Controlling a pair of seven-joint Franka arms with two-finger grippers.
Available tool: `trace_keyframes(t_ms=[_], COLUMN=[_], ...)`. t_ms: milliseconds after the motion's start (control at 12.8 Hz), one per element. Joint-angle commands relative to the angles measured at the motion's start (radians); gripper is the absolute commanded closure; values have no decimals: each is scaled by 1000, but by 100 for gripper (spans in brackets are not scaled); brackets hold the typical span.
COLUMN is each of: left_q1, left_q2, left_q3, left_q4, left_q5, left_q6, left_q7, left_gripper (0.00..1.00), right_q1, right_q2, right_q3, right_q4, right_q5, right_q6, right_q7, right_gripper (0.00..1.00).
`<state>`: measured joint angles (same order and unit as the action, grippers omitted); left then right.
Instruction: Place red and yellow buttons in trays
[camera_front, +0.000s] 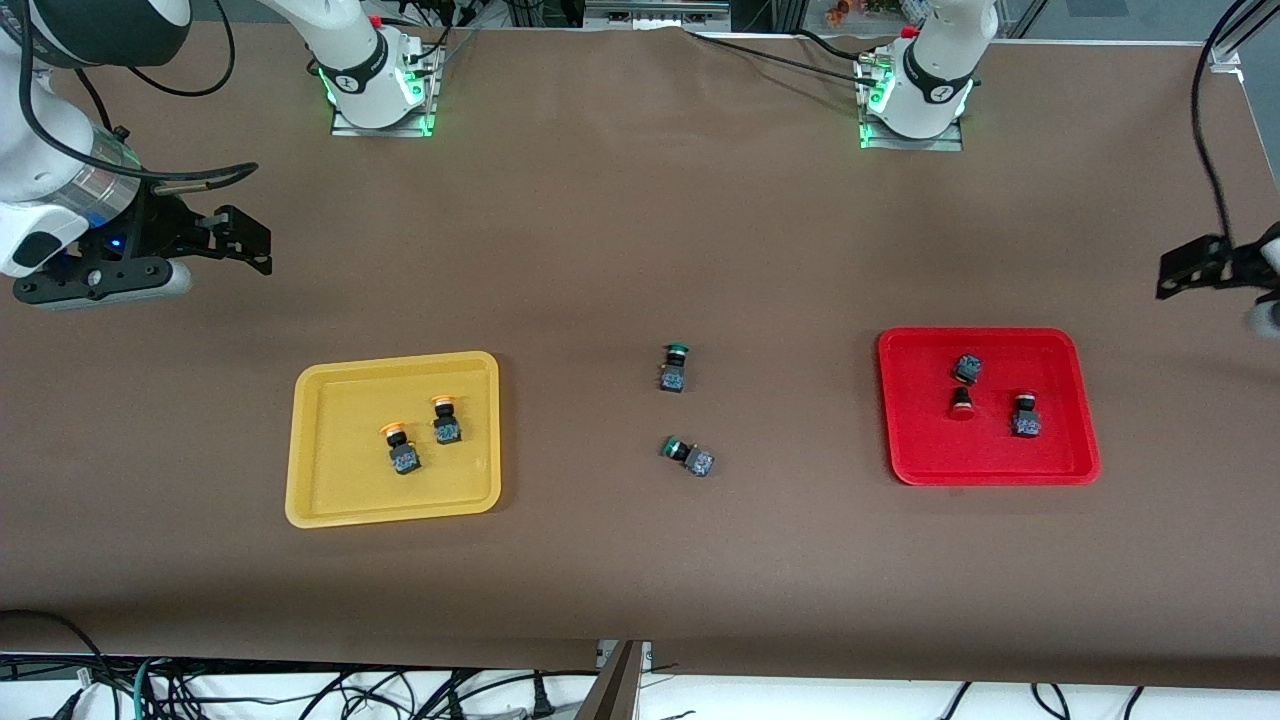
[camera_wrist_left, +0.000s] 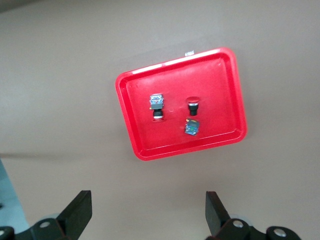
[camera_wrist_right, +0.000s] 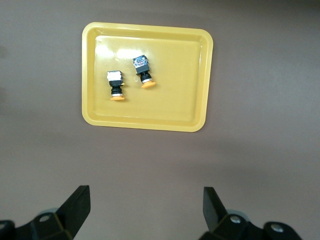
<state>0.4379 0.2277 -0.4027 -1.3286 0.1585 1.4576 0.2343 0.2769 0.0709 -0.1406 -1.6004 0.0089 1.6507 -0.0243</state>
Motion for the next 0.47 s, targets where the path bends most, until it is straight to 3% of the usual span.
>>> trace_keyframes(t_ms=[0,156,235,391], left_q1=[-309,-482,-498,-505], left_q2=[-60,-256,-330,-335], left_q3=[376,555,571,567], left_q4=[-100,-347,-444,-452], left_q5=[-145,-197,-194,-111], left_q6=[120,193,239,237], left_q7=[-94,-109,-102,-102], left_gripper=[0,0,0,0], right_q1=[-8,-8,-8,-8], right_q2=[6,6,6,9], right_q3=[9,9,10,9], right_q4=[17,17,17,17], right_q5=[-10,-10,-10,-10], right_q6=[-6,-6,-8,-8], right_q7=[0,0,-2,-2], right_gripper=[0,0,0,0])
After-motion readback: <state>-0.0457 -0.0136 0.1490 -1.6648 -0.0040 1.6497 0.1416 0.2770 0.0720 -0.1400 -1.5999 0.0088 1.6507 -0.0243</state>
